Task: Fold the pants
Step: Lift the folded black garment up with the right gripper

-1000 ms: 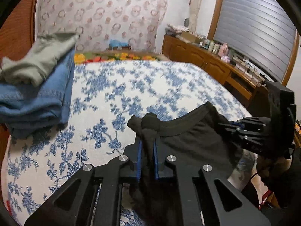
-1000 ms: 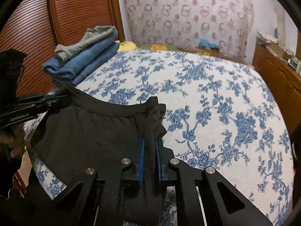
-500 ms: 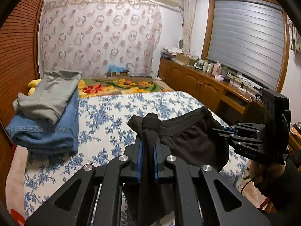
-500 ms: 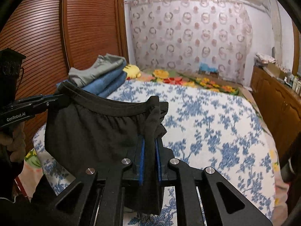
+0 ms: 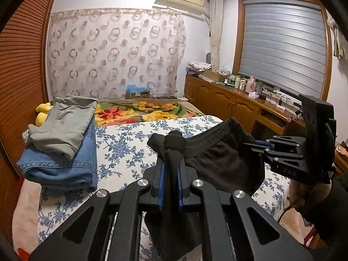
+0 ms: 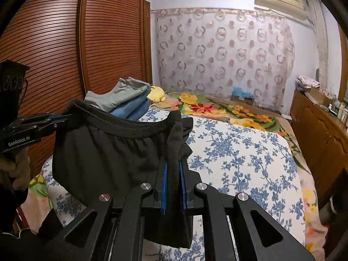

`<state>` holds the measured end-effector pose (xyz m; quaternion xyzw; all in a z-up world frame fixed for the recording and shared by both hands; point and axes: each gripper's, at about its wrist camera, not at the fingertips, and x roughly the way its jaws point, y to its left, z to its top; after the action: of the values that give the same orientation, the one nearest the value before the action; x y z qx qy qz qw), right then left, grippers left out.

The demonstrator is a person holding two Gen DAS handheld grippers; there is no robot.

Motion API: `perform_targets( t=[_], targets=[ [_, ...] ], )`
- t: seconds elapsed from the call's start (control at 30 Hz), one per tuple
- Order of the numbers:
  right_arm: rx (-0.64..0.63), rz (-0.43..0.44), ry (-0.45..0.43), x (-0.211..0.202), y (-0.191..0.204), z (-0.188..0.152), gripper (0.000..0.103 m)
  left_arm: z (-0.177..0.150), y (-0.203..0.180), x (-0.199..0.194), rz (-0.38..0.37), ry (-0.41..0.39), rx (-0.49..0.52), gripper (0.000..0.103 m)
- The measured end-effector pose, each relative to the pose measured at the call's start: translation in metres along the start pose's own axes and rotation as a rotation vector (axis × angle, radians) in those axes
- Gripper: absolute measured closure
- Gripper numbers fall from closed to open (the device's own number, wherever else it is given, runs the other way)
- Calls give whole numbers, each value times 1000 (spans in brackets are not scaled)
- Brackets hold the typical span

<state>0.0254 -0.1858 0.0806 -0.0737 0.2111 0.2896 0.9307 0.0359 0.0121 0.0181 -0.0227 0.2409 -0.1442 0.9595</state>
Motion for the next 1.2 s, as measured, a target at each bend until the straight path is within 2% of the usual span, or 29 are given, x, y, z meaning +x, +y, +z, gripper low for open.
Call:
perform_targets(
  t=[0.6, 1.2],
  targets=[
    [-87, 56, 3, 64, -9, 50, 93, 17, 41, 23, 78, 6, -46, 92],
    [-199, 88, -45, 117, -15, 105, 93, 61, 88, 36, 161, -48, -55, 92]
  ],
)
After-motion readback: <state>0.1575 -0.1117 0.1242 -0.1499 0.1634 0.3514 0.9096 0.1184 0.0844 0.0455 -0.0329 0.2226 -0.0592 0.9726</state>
